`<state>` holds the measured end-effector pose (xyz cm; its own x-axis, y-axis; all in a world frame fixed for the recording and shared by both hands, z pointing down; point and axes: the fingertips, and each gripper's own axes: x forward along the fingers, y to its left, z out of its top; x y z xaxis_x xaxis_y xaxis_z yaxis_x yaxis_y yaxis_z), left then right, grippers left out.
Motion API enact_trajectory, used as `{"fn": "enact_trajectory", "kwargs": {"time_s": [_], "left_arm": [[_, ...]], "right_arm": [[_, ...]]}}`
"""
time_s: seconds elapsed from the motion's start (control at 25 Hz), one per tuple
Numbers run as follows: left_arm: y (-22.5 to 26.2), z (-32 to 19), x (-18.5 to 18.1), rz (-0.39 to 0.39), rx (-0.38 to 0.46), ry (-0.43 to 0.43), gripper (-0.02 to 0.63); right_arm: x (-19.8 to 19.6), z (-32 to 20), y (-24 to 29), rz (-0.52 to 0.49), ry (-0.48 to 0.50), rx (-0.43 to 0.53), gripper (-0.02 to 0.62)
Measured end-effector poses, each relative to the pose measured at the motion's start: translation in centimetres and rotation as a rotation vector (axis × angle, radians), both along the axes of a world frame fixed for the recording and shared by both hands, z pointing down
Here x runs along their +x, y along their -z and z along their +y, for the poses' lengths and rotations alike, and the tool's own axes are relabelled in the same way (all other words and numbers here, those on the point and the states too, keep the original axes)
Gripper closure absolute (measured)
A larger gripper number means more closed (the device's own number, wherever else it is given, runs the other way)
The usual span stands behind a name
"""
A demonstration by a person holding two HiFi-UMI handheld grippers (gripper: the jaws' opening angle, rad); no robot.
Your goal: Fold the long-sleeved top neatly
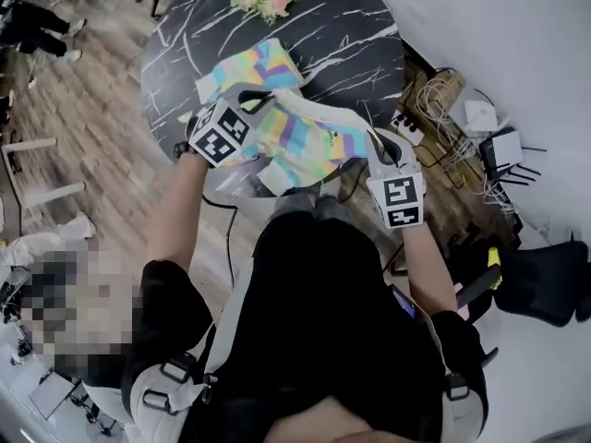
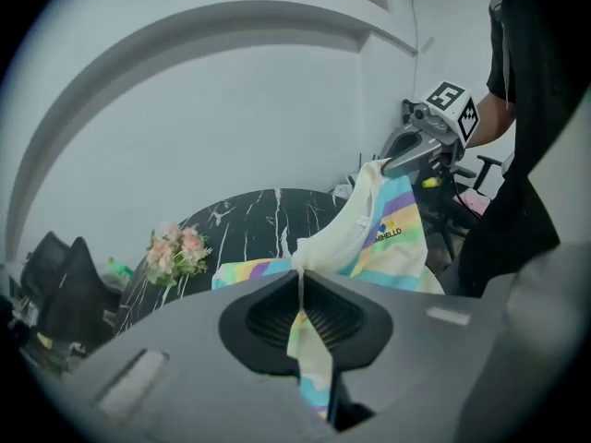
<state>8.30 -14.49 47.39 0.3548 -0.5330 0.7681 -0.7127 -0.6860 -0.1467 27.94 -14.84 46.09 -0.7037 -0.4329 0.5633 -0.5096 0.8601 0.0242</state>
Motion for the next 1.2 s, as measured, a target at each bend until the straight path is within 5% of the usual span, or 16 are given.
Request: {"fn": "enact_trajectory", "kwargs": {"time_s": [0.52,1.2], "left_arm": [[4.3,15.0,-5.5,0.111,0.136,0.405,0.581],[13.0,34.7,-6.7,0.149,0.333,0.449,0.581]], "right_arm": [[-8.5,4.9,4.9,-0.044,0.275,0.110,0.583],[-10.6,22.2,13.3,-0.134,0.228,0.283,0.583]]}}
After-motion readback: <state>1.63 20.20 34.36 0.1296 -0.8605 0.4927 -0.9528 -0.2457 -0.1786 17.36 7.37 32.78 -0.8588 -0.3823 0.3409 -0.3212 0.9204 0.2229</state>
